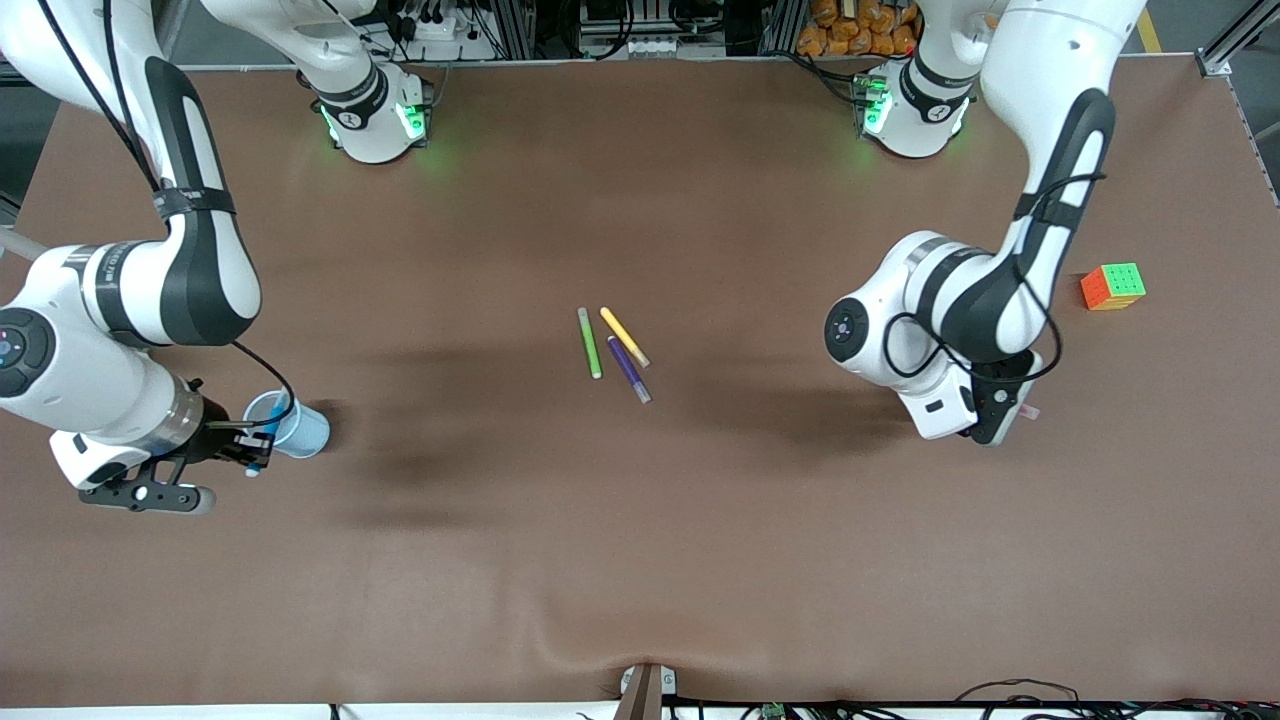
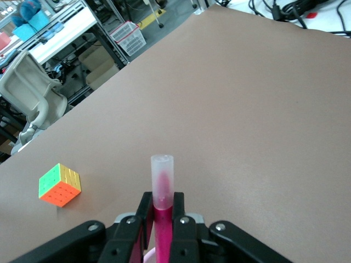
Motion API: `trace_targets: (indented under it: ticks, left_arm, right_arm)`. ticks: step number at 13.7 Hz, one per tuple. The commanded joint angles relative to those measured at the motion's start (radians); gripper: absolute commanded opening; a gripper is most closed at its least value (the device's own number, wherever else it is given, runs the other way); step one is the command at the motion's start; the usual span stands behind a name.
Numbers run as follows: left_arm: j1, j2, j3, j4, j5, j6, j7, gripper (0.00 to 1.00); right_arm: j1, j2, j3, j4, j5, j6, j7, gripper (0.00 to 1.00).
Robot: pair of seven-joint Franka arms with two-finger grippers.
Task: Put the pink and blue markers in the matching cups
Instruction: 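Carry the blue marker with the right gripper over the blue cup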
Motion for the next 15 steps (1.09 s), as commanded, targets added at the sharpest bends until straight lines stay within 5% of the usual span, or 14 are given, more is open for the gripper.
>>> trace_targets:
  ticks: [1,5,7,10,15]
  left_arm:
    - [-0.010,0.011,-0.002,-0.025,0.048,0.007,-0.081,0.02]
    - [-0.011,0.019,-0.003,-0.039,0.054,0.006,-0.101,0.05]
    - [-0.010,0.021,-0.005,-0.039,0.054,0.006,-0.101,0.31]
    - [-0.010,0.021,-0.008,-0.039,0.054,0.006,-0.099,0.56]
    - [-0.007,0.007,-0.012,-0.038,0.043,0.004,-0.081,0.65]
  right_arm:
    - [-0.020,-0.078,0.017,-0.152,-0.024,0.122,-0.005,0.00]
    - [-0.065,-0.098,0.017,-0.240,-0.052,0.239,-0.027,0.00]
    - [-0.083,-0.095,0.017,-0.249,-0.058,0.290,-0.028,0.00]
    - [-0.103,-0.097,0.017,-0.327,-0.100,0.424,-0.030,0.00]
    - [-0.117,-0.089,0.017,-0.426,-0.118,0.598,-0.031,0.00]
